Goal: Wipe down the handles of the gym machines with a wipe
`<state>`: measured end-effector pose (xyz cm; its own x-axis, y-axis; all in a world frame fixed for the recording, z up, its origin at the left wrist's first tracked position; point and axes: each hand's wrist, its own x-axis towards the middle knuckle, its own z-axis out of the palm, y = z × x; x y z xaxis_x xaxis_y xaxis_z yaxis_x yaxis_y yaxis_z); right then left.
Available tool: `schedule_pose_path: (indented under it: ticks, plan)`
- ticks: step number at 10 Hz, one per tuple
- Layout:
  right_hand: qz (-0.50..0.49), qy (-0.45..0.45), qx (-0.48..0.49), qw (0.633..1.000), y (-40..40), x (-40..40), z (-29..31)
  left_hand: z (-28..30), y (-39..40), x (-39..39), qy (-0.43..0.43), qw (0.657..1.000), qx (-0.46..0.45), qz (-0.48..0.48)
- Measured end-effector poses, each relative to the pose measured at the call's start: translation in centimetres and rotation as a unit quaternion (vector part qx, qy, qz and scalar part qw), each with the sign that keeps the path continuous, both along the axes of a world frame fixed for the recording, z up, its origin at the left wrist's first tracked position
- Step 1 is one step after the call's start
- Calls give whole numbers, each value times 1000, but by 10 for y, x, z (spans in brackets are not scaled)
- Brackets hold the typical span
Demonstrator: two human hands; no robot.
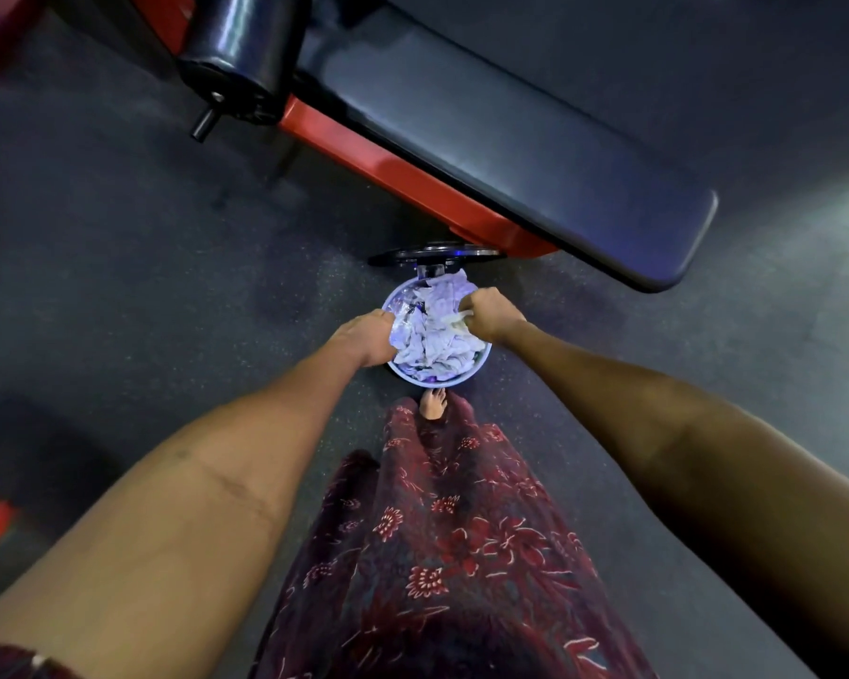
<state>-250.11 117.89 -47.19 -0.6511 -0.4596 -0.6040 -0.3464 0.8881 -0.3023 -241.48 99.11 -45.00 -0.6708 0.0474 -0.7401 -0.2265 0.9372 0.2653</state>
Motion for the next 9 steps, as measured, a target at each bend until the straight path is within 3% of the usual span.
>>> schedule_pose_path:
  ticks: [9]
  plan:
    - [22, 33, 9, 999, -6, 42, 5, 45, -8, 62, 47, 999, -7, 10]
